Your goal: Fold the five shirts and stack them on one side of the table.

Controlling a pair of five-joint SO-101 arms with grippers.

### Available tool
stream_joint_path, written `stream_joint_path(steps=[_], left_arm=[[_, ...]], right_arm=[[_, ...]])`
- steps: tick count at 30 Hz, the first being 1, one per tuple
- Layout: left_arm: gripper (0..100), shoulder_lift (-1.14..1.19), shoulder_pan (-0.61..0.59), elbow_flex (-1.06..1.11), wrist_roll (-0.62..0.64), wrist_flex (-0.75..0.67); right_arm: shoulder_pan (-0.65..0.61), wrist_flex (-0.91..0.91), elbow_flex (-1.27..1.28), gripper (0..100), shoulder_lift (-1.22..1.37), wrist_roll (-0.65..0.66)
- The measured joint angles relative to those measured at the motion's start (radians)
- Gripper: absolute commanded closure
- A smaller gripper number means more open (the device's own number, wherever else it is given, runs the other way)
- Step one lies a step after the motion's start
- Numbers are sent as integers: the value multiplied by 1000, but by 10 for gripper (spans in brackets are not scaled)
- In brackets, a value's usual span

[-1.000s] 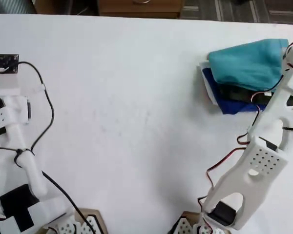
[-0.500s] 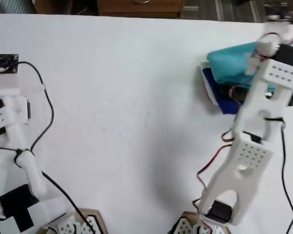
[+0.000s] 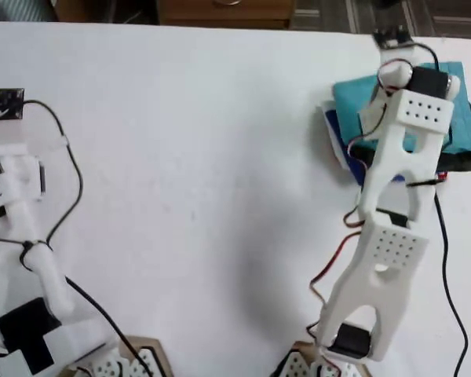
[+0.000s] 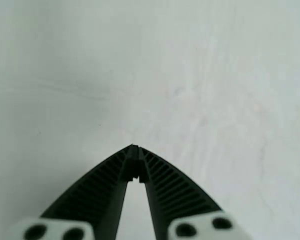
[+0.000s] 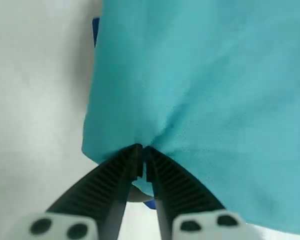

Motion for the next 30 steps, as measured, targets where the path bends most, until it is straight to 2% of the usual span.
stream_joint_path(steps=[6,13,16,19,23,26,30], left_arm=[[969,0,-21,0,0,0],[969,0,-20,0,0,0],[969,0,-17,0,0,0],[969,0,-18,0,-2,12],[969,-6,-18,-43,-60,172],[969,-55,-17,-69,-74,296],[969,-222,-14,15,-130,330]], right_arm=[[87,-14,58,979,15,89],[84,-18,66,979,-68,153],[49,-9,66,979,-176,157],[21,0,77,979,-308,95],[26,2,150,980,-502,-2],[8,2,310,980,-695,-20],[-69,0,647,979,-1005,-25]])
